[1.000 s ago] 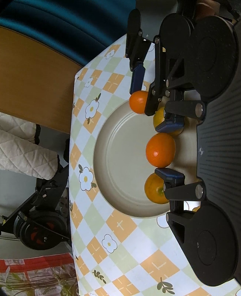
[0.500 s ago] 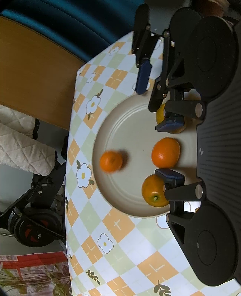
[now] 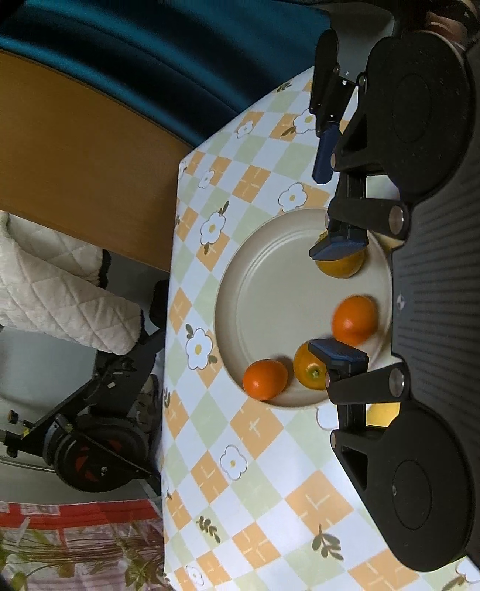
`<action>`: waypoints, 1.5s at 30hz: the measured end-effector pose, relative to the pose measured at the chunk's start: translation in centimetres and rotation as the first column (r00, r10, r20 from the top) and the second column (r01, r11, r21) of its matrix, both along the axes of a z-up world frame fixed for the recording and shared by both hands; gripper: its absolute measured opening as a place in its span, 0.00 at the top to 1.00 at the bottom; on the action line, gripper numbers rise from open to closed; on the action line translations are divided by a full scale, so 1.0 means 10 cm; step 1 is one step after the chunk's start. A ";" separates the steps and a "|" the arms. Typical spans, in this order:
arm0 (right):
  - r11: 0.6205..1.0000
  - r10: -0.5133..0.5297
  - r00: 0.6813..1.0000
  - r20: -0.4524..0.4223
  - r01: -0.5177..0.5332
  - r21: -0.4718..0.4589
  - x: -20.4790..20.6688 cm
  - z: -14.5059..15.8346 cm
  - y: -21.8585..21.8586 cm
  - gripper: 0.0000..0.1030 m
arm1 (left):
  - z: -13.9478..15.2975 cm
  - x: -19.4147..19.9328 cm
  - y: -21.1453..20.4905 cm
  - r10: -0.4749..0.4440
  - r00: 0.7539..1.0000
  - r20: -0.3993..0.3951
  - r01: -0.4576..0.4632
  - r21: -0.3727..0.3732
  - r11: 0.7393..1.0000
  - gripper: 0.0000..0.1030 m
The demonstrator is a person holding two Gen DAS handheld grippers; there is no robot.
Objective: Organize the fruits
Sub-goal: 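Open both grippers to drop the fruits into the plate, then move both grippers down to the small brown fruits beside the lemons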
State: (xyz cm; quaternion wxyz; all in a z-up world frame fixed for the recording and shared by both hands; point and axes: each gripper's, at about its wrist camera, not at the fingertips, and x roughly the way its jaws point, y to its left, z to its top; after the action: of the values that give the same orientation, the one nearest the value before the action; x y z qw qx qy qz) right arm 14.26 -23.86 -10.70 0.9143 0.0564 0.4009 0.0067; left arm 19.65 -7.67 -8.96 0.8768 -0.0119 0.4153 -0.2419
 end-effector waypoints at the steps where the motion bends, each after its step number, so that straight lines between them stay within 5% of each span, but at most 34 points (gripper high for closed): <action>1: 1.000 -0.004 1.000 0.000 0.004 0.008 -0.04 0.00 0.01 0.66 | 0.02 -0.03 0.03 -0.001 1.000 0.004 0.001 -0.003 1.000 0.52; 22: 0.993 0.057 0.998 -0.032 -0.053 0.109 -0.47 0.01 0.50 0.66 | -0.14 -0.73 0.64 0.074 0.997 -0.033 -0.073 0.028 0.997 0.58; 45: 0.990 0.102 0.990 -0.094 -0.091 0.110 -0.65 -0.09 0.74 0.66 | -0.63 -1.19 0.40 -0.077 0.981 -0.177 0.097 0.104 0.990 0.58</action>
State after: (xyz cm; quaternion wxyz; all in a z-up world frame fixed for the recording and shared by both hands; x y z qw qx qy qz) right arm 7.76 -16.48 -11.61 0.8875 0.0855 0.4474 0.0693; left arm 7.78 -3.71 -15.26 0.8255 0.0349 0.5026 -0.2544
